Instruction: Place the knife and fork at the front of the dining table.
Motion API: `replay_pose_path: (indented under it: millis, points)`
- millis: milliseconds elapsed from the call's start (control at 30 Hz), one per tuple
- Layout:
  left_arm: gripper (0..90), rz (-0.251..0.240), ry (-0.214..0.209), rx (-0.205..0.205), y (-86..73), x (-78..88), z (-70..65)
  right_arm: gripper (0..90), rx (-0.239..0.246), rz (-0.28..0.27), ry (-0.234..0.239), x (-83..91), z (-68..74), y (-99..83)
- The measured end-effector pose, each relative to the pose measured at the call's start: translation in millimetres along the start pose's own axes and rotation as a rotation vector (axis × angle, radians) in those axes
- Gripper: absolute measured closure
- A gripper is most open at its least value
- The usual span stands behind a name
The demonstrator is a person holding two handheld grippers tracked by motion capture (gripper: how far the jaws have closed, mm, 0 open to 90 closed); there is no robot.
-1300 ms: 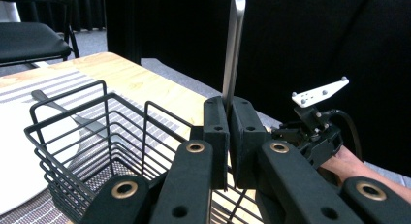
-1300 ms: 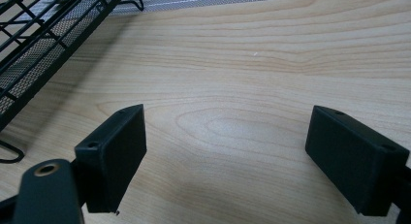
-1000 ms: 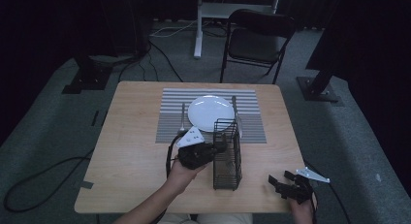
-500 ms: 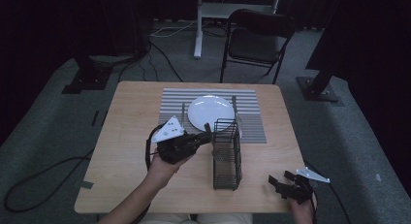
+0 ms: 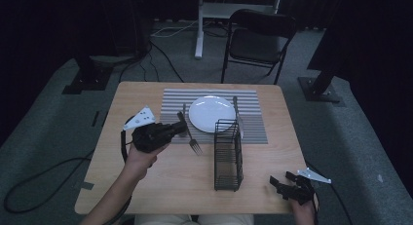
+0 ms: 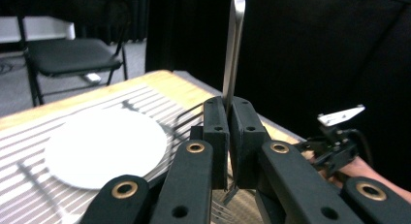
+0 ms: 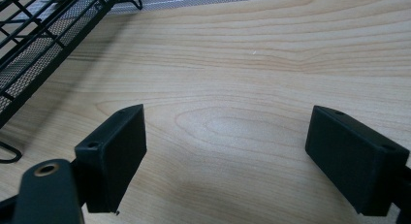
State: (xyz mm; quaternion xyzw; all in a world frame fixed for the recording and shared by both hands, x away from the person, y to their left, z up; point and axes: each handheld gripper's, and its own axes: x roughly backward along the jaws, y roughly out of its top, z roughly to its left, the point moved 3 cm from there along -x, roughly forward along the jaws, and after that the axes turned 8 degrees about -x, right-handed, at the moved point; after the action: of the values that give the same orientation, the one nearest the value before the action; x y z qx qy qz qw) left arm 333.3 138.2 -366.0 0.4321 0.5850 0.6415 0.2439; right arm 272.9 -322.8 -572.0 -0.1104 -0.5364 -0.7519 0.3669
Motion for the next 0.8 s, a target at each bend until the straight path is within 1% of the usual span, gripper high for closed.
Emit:
replay_pose_path:
  millis: [67, 133, 167, 200, 233, 267, 333, 367, 400, 433, 467, 500, 600, 733, 767, 800]
  points:
    - [86.7, 0.007, 0.007, 0.011, -6.8, 2.3, 10.8, 14.2, 0.001, 0.0, 0.0, -0.1, -0.1, 0.0]
    - [86.7, 0.02, 0.009, 0.012, -12.5, 3.3, 19.4, 14.2, 0.0, 0.002, -0.001, -0.4, -0.1, 0.2]
    - [86.7, 0.037, -0.009, 0.015, -16.5, 3.1, 25.6, 14.2, 0.002, 0.002, -0.001, -0.5, -0.1, 0.3]
    - [86.7, 0.044, -0.01, 0.014, -19.0, 3.1, 28.7, 14.2, 0.003, 0.003, -0.002, -0.5, -0.1, 0.2]
    - [86.6, 0.052, -0.002, 0.008, -22.4, 2.9, 32.8, 14.2, 0.004, 0.002, -0.002, -0.5, -0.2, 0.2]
    - [86.7, 0.067, -0.004, 0.013, -26.7, 2.3, 38.1, 14.2, 0.001, 0.003, -0.003, -0.4, 0.0, 0.1]
    - [86.7, 0.069, 0.013, 0.03, -32.7, 1.2, 45.4, 14.2, 0.001, 0.004, -0.003, -0.4, 0.0, 0.1]
    - [86.6, 0.075, 0.02, 0.031, -36.2, 0.7, 49.7, 14.2, 0.001, 0.004, -0.004, -0.4, 0.1, 0.1]
    - [86.7, 0.075, 0.039, 0.047, -40.1, -0.2, 55.2, 14.2, 0.001, 0.004, -0.004, -0.4, 0.2, 0.1]
    - [86.7, 0.083, 0.05, 0.05, -42.9, -1.0, 59.5, 14.2, 0.001, 0.005, -0.003, -0.3, 0.2, 0.1]
    - [86.7, 0.089, 0.07, 0.045, -45.4, -1.7, 63.6, 14.2, 0.001, 0.003, -0.003, -0.4, 0.0, 0.1]
    - [86.7, 0.096, 0.085, 0.05, -47.3, -2.2, 68.0, 14.2, 0.002, 0.003, -0.003, -0.4, -0.1, 0.1]
    - [86.7, 0.115, 0.113, 0.057, -51.2, -5.4, 80.1, 14.2, 0.001, 0.004, -0.003, -0.4, 0.0, 0.1]
    - [86.7, 0.144, 0.169, 0.056, -54.4, -13.5, 94.3, 14.2, 0.001, 0.003, -0.004, -0.4, -0.1, 0.2]
    - [86.7, 0.142, 0.183, 0.058, -55.1, -15.6, 97.2, 14.2, 0.0, 0.003, -0.003, -0.5, -0.1, 0.2]
    - [86.7, 0.145, 0.181, 0.063, -55.8, -17.8, 100.1, 14.2, 0.0, 0.003, -0.003, -0.5, -0.1, 0.2]
